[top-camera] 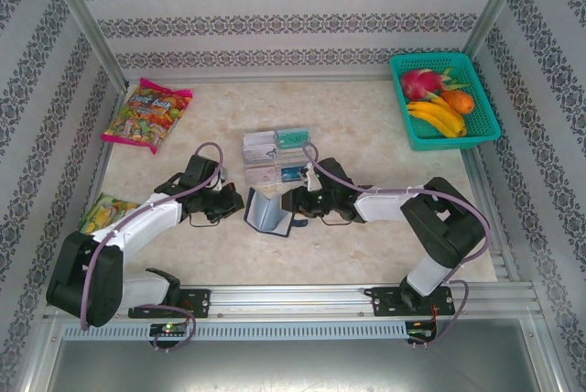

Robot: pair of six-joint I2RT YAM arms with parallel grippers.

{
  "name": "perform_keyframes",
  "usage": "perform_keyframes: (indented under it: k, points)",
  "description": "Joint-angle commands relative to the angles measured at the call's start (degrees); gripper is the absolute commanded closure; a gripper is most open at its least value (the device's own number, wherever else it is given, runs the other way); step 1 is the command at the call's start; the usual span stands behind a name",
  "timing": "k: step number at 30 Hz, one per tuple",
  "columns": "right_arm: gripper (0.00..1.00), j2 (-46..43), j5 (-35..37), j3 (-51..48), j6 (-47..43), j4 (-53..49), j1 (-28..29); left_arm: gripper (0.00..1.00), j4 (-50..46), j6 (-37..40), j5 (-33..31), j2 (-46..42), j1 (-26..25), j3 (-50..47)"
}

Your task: Put the credit cards into the card holder

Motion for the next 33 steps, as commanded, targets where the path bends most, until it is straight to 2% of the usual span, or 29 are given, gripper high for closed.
perform_keyframes:
  k: [1,7,12,17,20,24,33]
  points:
    - [0.58,-0.2,-0.6,-1.4,-1.8,-1.2,-0.9,1.0,-2.3,1.6,-0.6,-0.5,0.7,-0.6]
    - [0.58,-3.0,-0.9,-2.7,-2.1,-2.3,-2.5,1.0,-3.9,2.7,-1.2,-1.0,1.1,0.1]
    - [0.58,-7.5,0.0,1.7,-6.2,-12.0,-2.0,1.0,-3.4,2.7,-0.9,-0.4,1.1,0.1]
    - [0.58,-8.4,0.4,3.5,-7.0,-15.1,-1.4,1.0,-2.7,2.9,-0.1,0.4,1.1,0.3]
    - [0.58,-6.4,0.0,4.2,-7.1,-15.1,-0.8,1.0,-1.3,2.3,0.5,1.1,1.1,-0.3]
    - [0.56,-2.2,-0.9,6.0,-6.0,-12.1,0.3,0.95,2.0,1.3,2.9,3.7,1.1,-1.1]
    - [0.54,6.2,-0.9,11.2,-6.3,-10.7,3.1,0.91,2.0,1.8,3.6,5.0,1.1,-0.3]
